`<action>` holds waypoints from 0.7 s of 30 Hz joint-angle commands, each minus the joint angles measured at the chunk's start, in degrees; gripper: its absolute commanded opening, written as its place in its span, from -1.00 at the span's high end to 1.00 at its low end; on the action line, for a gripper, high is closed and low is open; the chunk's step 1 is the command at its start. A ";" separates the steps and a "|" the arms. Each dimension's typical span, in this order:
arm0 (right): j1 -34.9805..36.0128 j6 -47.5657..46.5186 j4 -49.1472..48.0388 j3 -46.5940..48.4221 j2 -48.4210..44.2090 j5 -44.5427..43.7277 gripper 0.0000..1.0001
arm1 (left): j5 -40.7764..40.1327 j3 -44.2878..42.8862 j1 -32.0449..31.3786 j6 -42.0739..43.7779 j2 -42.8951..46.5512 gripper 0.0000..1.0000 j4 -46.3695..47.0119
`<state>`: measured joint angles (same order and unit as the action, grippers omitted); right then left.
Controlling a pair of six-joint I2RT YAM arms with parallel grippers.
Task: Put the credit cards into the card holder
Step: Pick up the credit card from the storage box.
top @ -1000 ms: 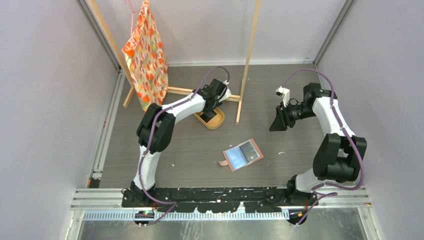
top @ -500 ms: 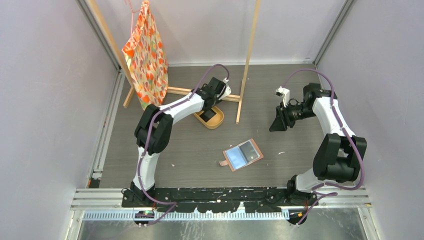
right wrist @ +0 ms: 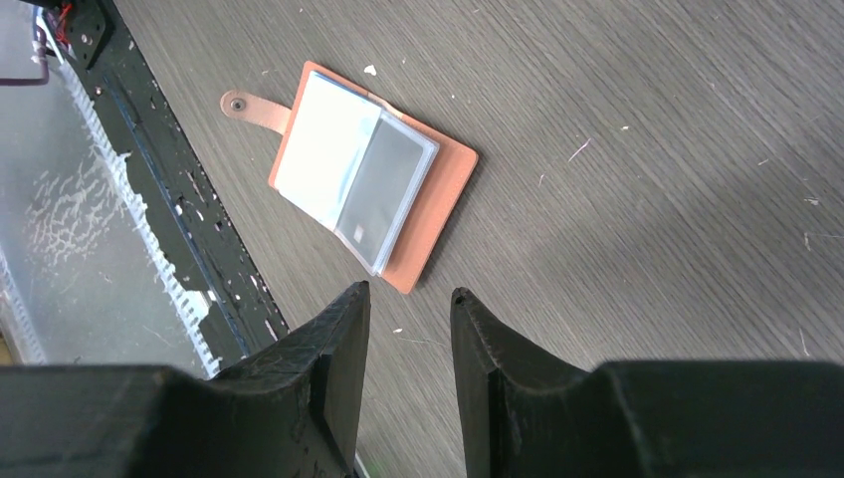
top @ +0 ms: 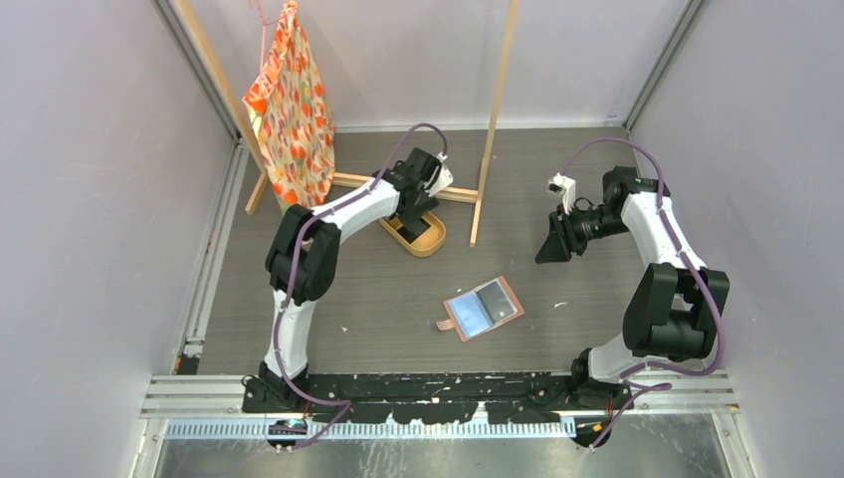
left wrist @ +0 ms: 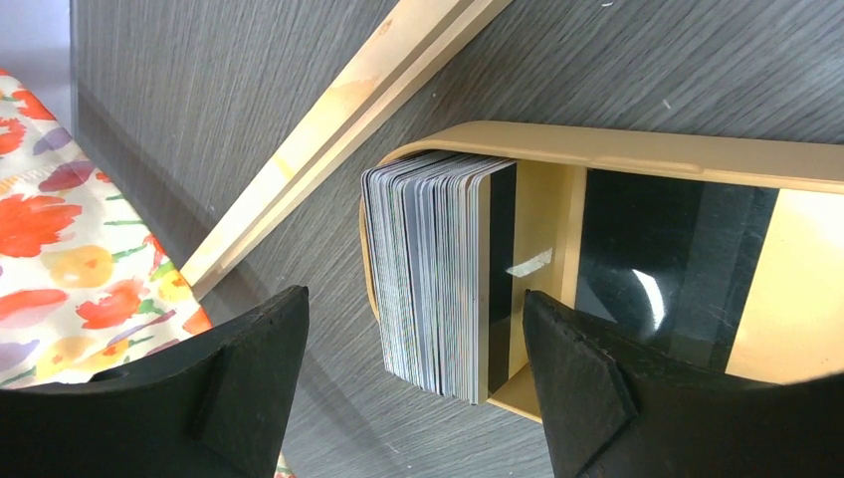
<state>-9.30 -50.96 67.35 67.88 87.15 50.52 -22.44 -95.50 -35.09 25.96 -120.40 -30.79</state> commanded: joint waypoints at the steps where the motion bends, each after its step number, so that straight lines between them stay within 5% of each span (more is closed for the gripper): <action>1: -0.19 -1.30 0.71 0.77 -0.13 1.60 0.19 | 1.69 -1.60 0.63 -0.42 0.27 -0.59 -0.55; 21: -0.19 -1.42 0.92 0.74 -0.09 1.67 0.19 | -2.64 1.78 0.90 -1.44 5.40 -0.11 3.52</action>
<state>-9.30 -51.16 67.57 67.88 87.15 50.57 -22.50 -94.15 -34.52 24.40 -119.33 -30.15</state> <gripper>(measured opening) 0.407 0.583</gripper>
